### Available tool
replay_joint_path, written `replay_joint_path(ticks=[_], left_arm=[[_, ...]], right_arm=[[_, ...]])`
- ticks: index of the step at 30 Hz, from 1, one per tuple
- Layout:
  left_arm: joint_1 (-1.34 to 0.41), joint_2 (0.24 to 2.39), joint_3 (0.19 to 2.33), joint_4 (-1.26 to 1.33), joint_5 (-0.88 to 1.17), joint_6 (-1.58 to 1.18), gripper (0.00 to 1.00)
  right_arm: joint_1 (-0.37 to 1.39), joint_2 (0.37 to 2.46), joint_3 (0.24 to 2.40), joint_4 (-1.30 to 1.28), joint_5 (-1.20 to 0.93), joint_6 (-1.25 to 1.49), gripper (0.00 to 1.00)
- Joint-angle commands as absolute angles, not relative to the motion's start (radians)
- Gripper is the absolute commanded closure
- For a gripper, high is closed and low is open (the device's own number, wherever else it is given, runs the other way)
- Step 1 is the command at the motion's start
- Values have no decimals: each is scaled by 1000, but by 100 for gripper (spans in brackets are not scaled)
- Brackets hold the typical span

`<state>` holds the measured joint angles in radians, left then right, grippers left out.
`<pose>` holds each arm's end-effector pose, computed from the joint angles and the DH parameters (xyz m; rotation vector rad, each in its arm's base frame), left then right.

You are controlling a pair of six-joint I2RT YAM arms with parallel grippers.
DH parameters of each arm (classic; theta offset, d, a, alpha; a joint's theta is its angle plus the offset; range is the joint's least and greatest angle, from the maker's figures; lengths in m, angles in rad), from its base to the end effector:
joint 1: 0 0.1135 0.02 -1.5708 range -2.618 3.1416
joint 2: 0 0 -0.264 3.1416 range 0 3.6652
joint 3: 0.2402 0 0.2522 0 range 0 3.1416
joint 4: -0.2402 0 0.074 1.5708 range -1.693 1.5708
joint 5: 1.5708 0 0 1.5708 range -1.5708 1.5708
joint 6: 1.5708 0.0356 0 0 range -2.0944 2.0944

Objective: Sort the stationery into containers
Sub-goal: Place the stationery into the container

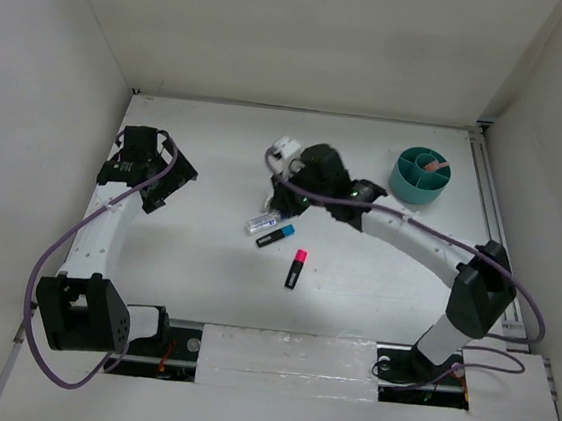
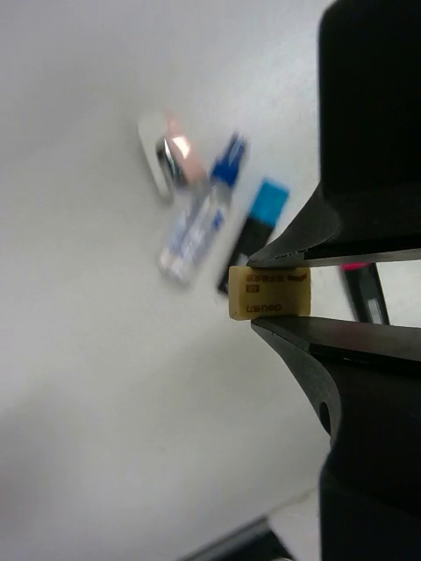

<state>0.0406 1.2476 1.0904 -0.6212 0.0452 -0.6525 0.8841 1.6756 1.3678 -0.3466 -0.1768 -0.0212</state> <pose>0.2653 0.0092 0.3078 -0.7858 2.2422 -0.3506 0.2397 0.3023 0.2926 -1.0940 2.0201 0.6582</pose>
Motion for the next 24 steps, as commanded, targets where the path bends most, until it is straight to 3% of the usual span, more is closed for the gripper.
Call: replay_joint_path(ticks=[1, 4, 9, 13, 17, 24], left_arm=[[40, 1236, 1085, -603, 44, -634, 0], [40, 1227, 1085, -603, 54, -624, 0], [40, 1218, 1085, -603, 54, -624, 0], [40, 1209, 1074, -594, 54, -615, 0], [40, 1218, 1062, -566, 97, -606, 0], [40, 1258, 1062, -548, 152, -597, 0]], right_arm=[[679, 1609, 1431, -249, -126, 95, 100], [494, 1620, 1497, -249, -135, 110, 100], [261, 1658, 1548, -238, 67, 176, 100], [106, 1649, 1539, -186, 41, 255, 100], [42, 1703, 1650, -303, 192, 291, 100], [-87, 1749, 1686, -337, 114, 255, 100]])
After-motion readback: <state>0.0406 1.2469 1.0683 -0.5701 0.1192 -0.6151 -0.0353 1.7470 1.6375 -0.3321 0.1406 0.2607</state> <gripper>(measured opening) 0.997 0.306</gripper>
